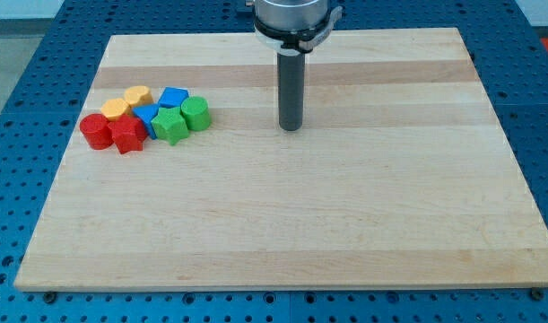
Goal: Push the yellow heart to the right
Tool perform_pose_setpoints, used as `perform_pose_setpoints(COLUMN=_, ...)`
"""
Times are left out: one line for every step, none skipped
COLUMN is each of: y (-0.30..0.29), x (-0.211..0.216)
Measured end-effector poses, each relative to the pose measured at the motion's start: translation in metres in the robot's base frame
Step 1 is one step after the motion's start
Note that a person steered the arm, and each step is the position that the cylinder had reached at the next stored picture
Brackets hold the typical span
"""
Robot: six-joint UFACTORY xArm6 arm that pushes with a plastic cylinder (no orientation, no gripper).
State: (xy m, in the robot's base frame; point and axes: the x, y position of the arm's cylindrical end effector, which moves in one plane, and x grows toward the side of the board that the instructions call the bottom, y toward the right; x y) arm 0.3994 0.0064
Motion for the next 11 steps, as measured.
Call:
perform_pose_setpoints(y=0.0, x=0.0)
perform_pose_setpoints(y=-0.007, x=0.0)
perform_pose_setpoints(y=-0.007, x=0.004)
perform_pose_setpoints(y=-0.031, x=0.037)
perform_pose_setpoints(y=-0.081, x=0.075)
perform_pose_setpoints(y=-0.156, x=0.093)
perform_pose_setpoints(y=-0.244, x=0.091)
perform_pose_setpoints(y=-0.257, x=0.087)
perform_pose_setpoints(y=-0.285, x=0.072)
perform_pose_setpoints(y=-0.311, x=0.058)
perform_pose_setpoints(y=-0.311, x=0.054)
